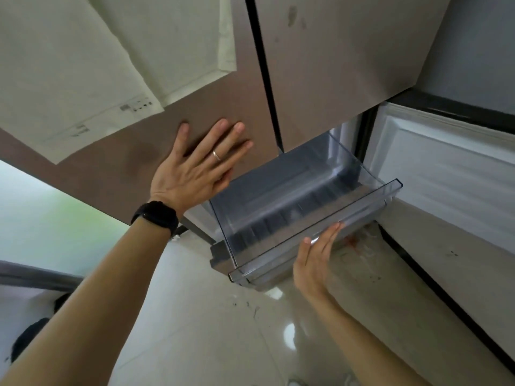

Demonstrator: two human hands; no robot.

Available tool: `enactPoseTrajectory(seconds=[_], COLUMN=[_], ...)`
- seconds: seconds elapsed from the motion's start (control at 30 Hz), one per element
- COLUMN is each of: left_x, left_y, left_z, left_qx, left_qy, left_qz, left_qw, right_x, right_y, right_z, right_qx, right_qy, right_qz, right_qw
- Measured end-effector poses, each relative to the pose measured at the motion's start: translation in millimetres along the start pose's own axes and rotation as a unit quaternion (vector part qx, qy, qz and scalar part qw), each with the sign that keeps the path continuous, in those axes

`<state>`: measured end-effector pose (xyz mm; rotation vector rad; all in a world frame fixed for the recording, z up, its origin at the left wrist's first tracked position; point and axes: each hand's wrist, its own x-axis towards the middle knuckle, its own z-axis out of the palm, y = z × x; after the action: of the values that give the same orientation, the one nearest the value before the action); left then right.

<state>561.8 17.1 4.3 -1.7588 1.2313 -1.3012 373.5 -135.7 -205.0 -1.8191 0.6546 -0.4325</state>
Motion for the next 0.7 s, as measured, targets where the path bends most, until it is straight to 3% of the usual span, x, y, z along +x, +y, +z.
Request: enactPoseTrajectory(seconds=[0.3, 0.37, 0.43, 0.5, 0.7], left_x=[-1.3, -1.6, -1.3, -1.4, -2.4], left_y=[4.1, 5.6, 5.0, 3.8, 4.6], left_z=[6.7, 7.0, 7.2, 7.5, 7.4], left_qx=[0.03, 0.028, 0.029, 0.025, 0.025], left_qy=[0.013, 0.016, 0.016, 0.007, -0.011], left_qz=[-0.001, -0.003, -0.005, -0.008, -0.009], left_qw=[0.999, 0.999, 0.999, 1.0, 1.0], right_x=[57.8, 65.8, 70.7, 70.6, 82.1], right_y=[-31.8, -34.3, -35.9, -35.2, -45.1], right_z=[25.5, 23.8, 24.9, 32.1, 55.3], right_qx=[0.032, 0.094, 0.175, 0.209, 0.192], right_qy=[-0.044, -0.025, -0.004, -0.029, -0.076], right_qz=[0.021, 0.076, 0.187, 0.258, 0.242], right_qw=[0.998, 0.992, 0.967, 0.943, 0.948])
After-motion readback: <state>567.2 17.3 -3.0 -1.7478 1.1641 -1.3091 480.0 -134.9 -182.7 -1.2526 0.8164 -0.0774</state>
